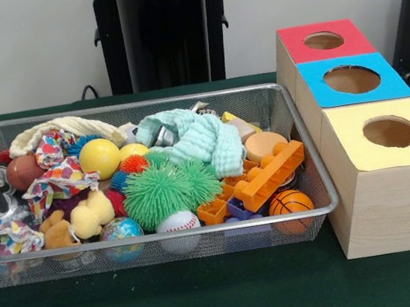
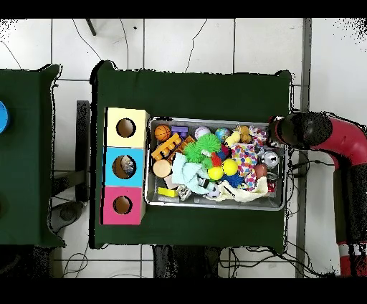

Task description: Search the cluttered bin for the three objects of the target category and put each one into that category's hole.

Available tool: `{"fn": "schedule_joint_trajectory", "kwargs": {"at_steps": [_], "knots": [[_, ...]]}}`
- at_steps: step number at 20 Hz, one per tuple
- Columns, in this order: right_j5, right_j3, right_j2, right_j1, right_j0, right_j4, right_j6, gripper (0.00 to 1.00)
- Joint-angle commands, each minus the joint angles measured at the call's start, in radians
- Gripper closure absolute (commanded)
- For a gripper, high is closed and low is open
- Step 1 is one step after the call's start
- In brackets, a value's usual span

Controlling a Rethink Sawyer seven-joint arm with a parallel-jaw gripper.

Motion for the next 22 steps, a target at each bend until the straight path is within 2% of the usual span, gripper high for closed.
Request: {"fn": "schedule_joint_trajectory", "kwargs": {"at_steps": [1,17,22], "knots": [[0.042,-0.058,-0.006,0.019,0.009,-0.072,-0.231,0.00],[0.056,-0.077,-0.016,0.046,0.017,-0.091,-0.230,0.00],[0.098,-0.059,-0.034,0.037,0.027,-0.081,-0.203,0.00]]}}
